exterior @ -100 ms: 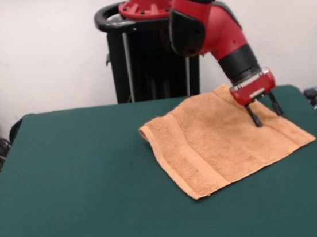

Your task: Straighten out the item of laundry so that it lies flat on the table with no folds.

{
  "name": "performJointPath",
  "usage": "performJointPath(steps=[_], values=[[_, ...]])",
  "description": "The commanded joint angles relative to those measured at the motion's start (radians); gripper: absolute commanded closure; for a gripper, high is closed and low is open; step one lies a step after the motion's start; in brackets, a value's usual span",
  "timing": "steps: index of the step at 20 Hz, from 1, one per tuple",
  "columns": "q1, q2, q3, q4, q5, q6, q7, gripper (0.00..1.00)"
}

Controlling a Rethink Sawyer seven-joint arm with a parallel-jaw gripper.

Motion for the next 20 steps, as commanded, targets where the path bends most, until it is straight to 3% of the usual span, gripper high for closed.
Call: performJointPath(steps=[1, 13, 20], values=[[0.042, 0.279, 0.213, -0.597, 0.362, 0.074, -0.123, 0.00], [0.083, 0.294, 0.171, -0.604, 0.465, 0.053, -0.119, 0.00], [0.093, 0.279, 0.165, -0.644, 0.410, 0.189, -0.068, 0.00]])
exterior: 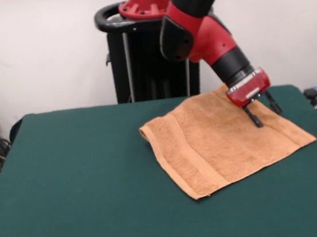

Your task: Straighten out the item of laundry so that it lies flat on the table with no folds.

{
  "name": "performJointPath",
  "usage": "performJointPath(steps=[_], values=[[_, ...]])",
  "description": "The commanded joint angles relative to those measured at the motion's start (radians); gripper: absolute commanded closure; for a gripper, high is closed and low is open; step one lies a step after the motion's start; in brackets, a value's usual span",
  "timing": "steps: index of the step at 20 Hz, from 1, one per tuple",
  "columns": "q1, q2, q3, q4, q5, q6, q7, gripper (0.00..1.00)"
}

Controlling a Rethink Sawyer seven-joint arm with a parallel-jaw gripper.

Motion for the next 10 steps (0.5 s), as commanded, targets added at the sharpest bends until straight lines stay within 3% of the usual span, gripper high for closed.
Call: performJointPath(steps=[1, 7, 10], values=[[0.027, 0.156, 0.256, -0.632, 0.315, 0.453, -0.064, 0.00], [0.008, 0.142, 0.290, -0.678, 0.279, 0.620, -0.029, 0.00], [0.019, 0.167, 0.276, -0.708, 0.343, 0.620, -0.069, 0.00]])
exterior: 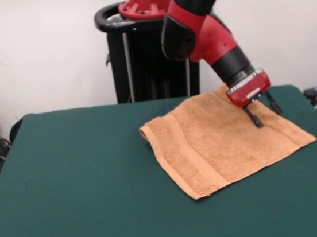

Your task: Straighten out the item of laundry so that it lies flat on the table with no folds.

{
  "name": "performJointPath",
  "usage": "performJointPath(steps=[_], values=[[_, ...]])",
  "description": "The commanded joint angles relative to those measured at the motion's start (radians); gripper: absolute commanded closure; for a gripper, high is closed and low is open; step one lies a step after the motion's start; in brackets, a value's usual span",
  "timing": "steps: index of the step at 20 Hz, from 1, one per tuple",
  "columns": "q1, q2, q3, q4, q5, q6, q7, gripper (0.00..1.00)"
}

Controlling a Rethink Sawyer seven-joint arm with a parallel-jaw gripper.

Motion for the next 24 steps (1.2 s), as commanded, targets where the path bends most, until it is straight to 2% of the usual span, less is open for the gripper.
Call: performJointPath(steps=[1, 7, 11, 14, 17, 20, 23, 24], values=[[0.013, 0.188, 0.280, -0.711, 0.368, 0.586, -0.070, 0.00], [0.006, 0.198, 0.291, -0.757, 0.397, 0.674, -0.078, 0.00], [0.008, 0.209, 0.290, -0.783, 0.452, 0.705, -0.093, 0.00], [0.017, 0.225, 0.281, -0.804, 0.518, 0.695, -0.118, 0.00], [0.014, 0.252, 0.289, -0.833, 0.571, 0.633, -0.138, 0.00], [0.012, 0.245, 0.287, -0.839, 0.530, 0.679, -0.129, 0.00], [0.029, 0.230, 0.265, -0.817, 0.543, 0.733, -0.133, 0.00], [-0.004, 0.207, 0.315, -0.817, 0.423, 0.786, -0.074, 0.00]])
